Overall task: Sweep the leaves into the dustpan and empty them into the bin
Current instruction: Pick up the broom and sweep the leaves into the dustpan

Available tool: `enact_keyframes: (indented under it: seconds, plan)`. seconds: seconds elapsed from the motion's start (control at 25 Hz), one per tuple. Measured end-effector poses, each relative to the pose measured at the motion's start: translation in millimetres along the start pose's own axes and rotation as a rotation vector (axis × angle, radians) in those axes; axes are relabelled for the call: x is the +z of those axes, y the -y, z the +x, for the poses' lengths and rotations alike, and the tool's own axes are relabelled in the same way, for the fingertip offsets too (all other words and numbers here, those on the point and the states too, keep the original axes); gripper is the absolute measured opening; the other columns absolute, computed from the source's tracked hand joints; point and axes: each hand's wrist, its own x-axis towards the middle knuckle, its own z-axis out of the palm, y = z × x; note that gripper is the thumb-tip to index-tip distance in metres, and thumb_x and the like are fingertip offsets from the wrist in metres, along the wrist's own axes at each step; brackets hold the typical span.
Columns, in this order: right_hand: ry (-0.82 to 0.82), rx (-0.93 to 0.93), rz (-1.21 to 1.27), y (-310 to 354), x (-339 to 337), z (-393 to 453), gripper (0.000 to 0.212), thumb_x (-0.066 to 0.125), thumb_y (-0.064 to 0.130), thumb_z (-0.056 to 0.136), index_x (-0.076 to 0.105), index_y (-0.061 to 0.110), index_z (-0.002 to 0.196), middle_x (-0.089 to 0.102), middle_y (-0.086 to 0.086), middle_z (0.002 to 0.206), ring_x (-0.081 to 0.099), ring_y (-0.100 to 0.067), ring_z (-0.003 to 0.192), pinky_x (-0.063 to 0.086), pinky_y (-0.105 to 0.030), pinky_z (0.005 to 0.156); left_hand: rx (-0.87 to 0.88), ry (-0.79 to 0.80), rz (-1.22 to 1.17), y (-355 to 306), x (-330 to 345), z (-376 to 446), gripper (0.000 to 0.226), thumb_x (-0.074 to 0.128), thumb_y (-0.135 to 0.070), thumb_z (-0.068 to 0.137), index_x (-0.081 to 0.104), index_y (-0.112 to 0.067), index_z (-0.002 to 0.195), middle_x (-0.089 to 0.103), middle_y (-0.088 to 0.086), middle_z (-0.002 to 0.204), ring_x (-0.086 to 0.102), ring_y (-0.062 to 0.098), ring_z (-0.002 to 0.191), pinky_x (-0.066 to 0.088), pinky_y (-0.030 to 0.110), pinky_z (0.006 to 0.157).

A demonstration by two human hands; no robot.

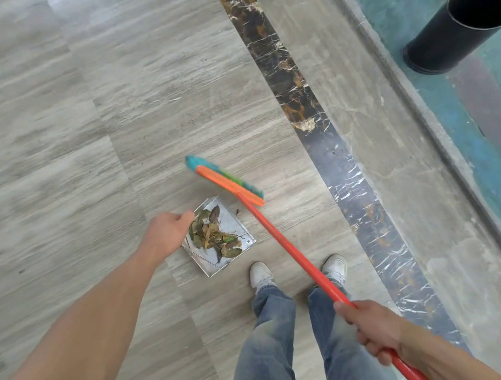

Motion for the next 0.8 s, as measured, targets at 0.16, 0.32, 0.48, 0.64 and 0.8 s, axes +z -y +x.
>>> enact_keyframes:
  seconds: [0.16, 0.32, 0.48, 0.64, 0.8]
  plan:
    - [-0.183, -0.01, 0.077, 10.5, -35.9, 22.5, 0.031, 0.045, 0.04, 0.1, 0.053, 0.01, 0.096, 0.038, -0.002, 0.053, 0.03, -0.01, 0.033, 0.026, -0.017, 0.034, 0.023, 0.064, 0.016, 13.3, -6.3, -9.1, 0.044, 0.046, -0.038, 0.088, 0.027, -0.017, 0.054, 0.028, 0.0, 0.05, 0.023, 0.016, 0.048, 0.022, 0.029, 0.054]
    - [-0.318, 0.031, 0.088, 18.8, -51.0, 55.5, 0.037, 0.042, 0.036, 0.1, 0.055, 0.002, 0.096, 0.045, -0.01, 0.059, 0.036, -0.015, 0.035, 0.032, -0.02, 0.037, 0.028, 0.102, 0.051, 13.7, -4.0, -9.7, 0.045, 0.045, -0.045, 0.082, 0.028, -0.016, 0.053, 0.03, 0.001, 0.05, 0.027, 0.018, 0.049, 0.024, 0.031, 0.057]
    - [-0.302, 0.079, 0.068, 21.4, -20.8, 84.1, 0.043, 0.04, 0.036, 0.099, 0.057, -0.003, 0.097, 0.044, -0.009, 0.05, 0.036, -0.016, 0.032, 0.032, -0.021, 0.037, 0.024, 0.093, 0.071, 8.5, 12.2, -11.3, 0.053, 0.048, -0.038, 0.092, 0.03, -0.015, 0.049, 0.031, 0.0, 0.046, 0.028, 0.018, 0.046, 0.024, 0.029, 0.055]
    - [-0.137, 0.111, 0.047, 22.2, 49.6, 73.0, 0.042, 0.039, 0.038, 0.1, 0.056, 0.001, 0.091, 0.043, -0.007, 0.047, 0.036, -0.015, 0.027, 0.031, -0.019, 0.034, 0.003, 0.084, 0.082, 6.9, 14.2, -13.2, 0.054, 0.048, -0.041, 0.094, 0.037, -0.012, 0.049, 0.034, 0.0, 0.045, 0.032, 0.019, 0.046, 0.027, 0.03, 0.055]
    - [0.119, 0.13, 0.159, 26.5, 74.4, 32.8, 0.031, 0.044, 0.042, 0.098, 0.047, 0.014, 0.087, 0.036, 0.0, 0.052, 0.027, -0.007, 0.031, 0.025, -0.015, 0.033, 0.018, 0.082, 0.081, 1.2, 12.1, -12.5, 0.053, 0.049, -0.039, 0.091, 0.028, -0.016, 0.048, 0.031, -0.001, 0.046, 0.029, 0.018, 0.046, 0.025, 0.03, 0.054]
